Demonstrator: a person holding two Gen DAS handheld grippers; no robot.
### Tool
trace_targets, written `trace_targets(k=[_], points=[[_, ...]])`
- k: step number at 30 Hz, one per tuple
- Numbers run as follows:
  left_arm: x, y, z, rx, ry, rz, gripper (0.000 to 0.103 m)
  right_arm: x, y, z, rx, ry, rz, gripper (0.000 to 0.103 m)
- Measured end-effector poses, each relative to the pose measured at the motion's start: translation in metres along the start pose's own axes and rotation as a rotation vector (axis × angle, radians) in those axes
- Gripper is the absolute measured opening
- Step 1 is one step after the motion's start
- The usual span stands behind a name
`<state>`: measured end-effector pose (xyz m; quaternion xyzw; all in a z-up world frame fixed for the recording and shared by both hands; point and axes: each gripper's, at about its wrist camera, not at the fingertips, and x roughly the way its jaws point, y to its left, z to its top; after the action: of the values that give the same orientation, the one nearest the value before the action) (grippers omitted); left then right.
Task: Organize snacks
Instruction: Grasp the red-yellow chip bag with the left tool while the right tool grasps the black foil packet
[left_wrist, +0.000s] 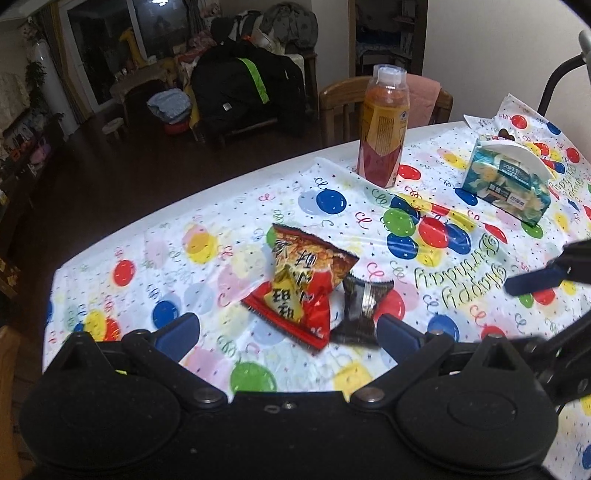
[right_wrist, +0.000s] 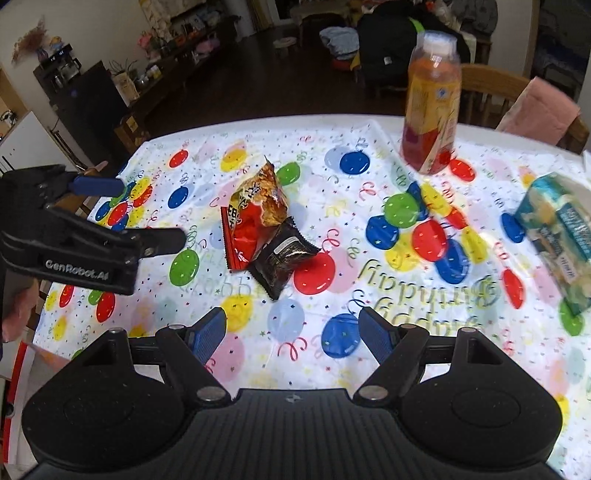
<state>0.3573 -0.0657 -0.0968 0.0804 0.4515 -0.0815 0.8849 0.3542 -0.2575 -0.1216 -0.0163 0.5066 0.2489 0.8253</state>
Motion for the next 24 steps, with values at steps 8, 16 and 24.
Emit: trace_targets(k=[8,16,24], points=[[0.051,0.001,0.024,-0.016,0.048,-0.057,0.101,0.050,-0.008,0.014,0.019,0.028,0.017,0.079],[0.091,0.005,0.036,-0.041,0.096,-0.096,0.100,0.093,-0.011,0.028,0.046,0.034,0.030,0.079],[0.120,0.012,0.036,-0.057,0.141,-0.138,0.099,0.123,-0.015,0.034,0.072,0.023,0.037,0.079]])
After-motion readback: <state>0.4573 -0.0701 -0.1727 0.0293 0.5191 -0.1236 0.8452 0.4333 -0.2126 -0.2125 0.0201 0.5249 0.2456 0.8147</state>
